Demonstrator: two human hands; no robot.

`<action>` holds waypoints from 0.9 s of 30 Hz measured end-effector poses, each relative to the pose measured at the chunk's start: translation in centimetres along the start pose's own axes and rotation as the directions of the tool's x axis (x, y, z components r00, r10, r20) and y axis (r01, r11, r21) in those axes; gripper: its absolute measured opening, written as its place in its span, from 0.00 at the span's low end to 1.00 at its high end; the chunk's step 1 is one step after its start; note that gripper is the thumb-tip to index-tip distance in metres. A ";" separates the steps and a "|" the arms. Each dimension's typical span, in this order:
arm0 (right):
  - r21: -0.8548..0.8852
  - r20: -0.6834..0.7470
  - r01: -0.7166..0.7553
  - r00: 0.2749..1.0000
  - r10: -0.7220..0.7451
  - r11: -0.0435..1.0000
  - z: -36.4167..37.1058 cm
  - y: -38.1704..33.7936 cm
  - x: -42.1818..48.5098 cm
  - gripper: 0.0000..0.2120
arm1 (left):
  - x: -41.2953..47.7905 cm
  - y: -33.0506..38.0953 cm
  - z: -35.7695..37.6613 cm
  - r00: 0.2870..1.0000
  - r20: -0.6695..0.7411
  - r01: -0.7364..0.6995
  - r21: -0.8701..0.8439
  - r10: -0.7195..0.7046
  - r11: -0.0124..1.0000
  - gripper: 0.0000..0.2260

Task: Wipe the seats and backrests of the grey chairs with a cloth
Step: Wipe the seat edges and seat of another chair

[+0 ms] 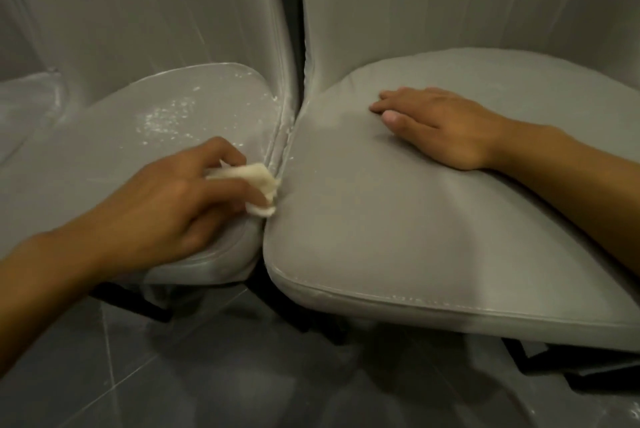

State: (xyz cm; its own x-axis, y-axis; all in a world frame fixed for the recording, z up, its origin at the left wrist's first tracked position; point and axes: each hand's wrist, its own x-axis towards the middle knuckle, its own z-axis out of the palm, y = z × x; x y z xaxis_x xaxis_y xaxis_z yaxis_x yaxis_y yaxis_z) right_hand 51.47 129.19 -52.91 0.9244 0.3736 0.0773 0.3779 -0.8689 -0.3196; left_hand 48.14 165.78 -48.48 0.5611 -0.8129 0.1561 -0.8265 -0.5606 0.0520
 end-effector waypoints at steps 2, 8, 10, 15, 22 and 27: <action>0.011 -0.003 -0.006 1.000 0.006 1.000 0.0 0.0 -0.1 0.27 | 1.0 0.6 0.8 0.990 -0.090 0.105 -0.018 -0.106 0.994 0.14; 0.041 -0.025 -0.044 0.999 0.045 0.998 0.3 0.4 0.1 0.31 | 6.5 3.2 2.7 0.883 -0.251 0.397 -0.051 -0.396 0.917 0.16; 0.063 -0.046 -0.041 0.998 0.044 0.997 0.3 0.4 0.1 0.31 | 9.5 1.4 3.1 0.840 -0.290 0.452 -0.092 -0.458 0.887 0.16; 0.116 -0.054 -0.055 0.997 0.062 0.992 -0.2 -0.1 0.0 0.29 | 15.0 -0.8 4.8 0.913 -0.140 0.387 0.002 -0.383 0.922 0.15; 0.145 -0.057 -0.059 0.996 0.068 0.988 0.0 0.1 0.0 0.34 | 10.0 3.9 4.3 0.955 -0.113 0.275 -0.017 -0.276 0.961 0.15; 0.125 -0.036 -0.087 0.995 0.092 0.988 0.5 0.9 0.4 0.38 | 6.1 6.9 2.9 0.977 -0.033 0.207 -0.113 -0.212 0.972 0.17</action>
State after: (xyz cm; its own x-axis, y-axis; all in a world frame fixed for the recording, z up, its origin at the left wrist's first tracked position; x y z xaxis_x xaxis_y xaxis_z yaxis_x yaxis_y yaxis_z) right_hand 52.11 128.74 -53.68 0.9565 0.2800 0.0813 0.2865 -0.8506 -0.4409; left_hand 46.03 156.52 -50.01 0.7220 -0.6695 0.1744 -0.6918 -0.6955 0.1941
